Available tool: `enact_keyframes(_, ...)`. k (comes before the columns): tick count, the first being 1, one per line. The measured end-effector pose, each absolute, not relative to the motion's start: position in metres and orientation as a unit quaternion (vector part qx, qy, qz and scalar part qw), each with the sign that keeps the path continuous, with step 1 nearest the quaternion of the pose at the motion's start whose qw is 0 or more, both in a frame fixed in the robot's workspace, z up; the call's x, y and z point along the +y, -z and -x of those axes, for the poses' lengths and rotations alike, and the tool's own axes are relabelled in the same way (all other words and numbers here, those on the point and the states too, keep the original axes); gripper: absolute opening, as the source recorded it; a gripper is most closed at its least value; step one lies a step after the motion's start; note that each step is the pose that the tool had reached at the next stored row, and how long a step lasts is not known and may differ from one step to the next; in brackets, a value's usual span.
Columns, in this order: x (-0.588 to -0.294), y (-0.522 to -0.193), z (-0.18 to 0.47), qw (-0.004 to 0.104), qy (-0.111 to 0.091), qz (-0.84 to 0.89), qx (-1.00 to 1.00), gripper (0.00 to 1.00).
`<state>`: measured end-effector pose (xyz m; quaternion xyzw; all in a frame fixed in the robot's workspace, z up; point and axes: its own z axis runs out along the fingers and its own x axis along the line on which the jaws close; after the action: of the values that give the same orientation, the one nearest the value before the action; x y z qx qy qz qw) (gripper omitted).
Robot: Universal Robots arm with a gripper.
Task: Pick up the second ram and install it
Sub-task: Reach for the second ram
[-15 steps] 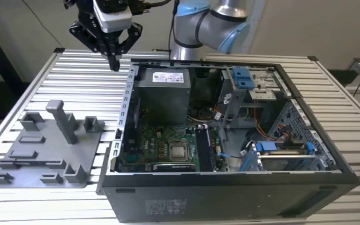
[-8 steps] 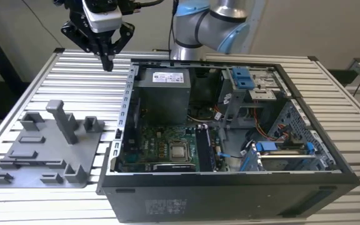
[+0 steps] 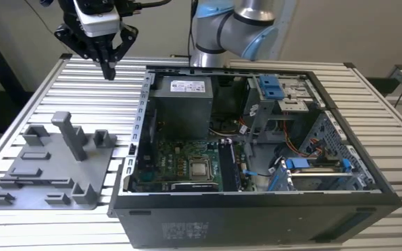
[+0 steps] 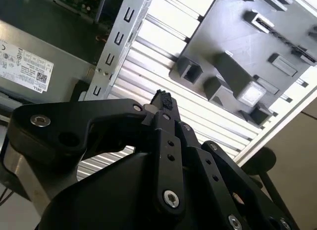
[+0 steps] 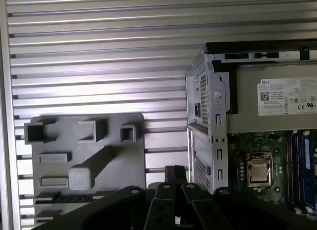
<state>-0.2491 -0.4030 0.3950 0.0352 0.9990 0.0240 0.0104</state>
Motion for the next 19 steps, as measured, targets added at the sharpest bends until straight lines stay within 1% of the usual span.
enact_keyframes(19, -0.41, -0.395, 0.305, 0.01, -0.024, -0.035, 0.999, 0.11)
